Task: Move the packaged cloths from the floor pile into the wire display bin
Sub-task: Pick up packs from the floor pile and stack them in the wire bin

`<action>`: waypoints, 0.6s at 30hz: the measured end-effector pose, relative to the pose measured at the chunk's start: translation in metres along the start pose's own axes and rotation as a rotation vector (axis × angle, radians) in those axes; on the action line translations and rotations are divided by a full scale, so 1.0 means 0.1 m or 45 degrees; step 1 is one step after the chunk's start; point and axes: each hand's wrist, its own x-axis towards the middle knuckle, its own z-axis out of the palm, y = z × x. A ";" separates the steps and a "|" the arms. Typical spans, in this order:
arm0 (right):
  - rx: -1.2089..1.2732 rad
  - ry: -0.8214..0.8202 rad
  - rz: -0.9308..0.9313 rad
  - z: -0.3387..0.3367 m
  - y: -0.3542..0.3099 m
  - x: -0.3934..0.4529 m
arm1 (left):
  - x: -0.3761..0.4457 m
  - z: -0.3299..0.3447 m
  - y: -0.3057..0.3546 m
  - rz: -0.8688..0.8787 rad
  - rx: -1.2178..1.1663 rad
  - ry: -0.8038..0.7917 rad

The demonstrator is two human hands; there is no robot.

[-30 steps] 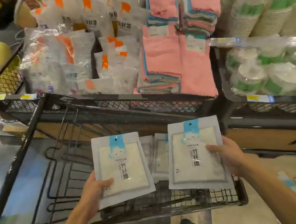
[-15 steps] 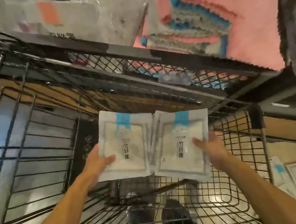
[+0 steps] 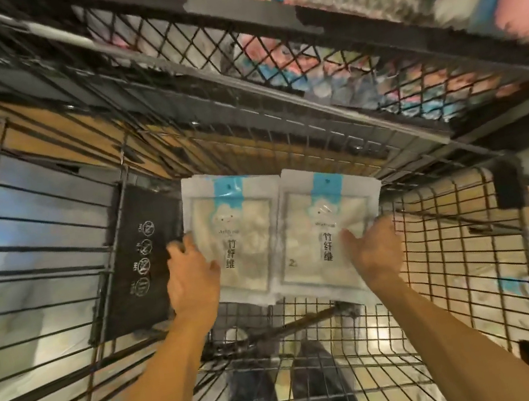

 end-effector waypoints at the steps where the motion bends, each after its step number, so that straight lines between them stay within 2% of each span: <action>1: -0.070 0.022 -0.008 0.00 0.00 0.01 | -0.01 0.01 -0.01 0.059 0.097 0.048; 4: -0.414 0.096 -0.095 -0.12 -0.09 0.02 | -0.01 -0.06 -0.01 0.300 0.485 0.214; 6: -0.583 0.089 -0.226 -0.26 -0.15 0.00 | -0.04 -0.21 0.04 0.401 0.620 0.220; 13: -0.603 -0.025 -0.615 -1.22 -0.53 -0.42 | -0.50 -1.21 0.32 0.433 0.539 0.332; 18: -0.574 -0.037 -0.736 -2.12 -0.83 -0.93 | -1.11 -2.08 0.59 0.401 0.486 0.409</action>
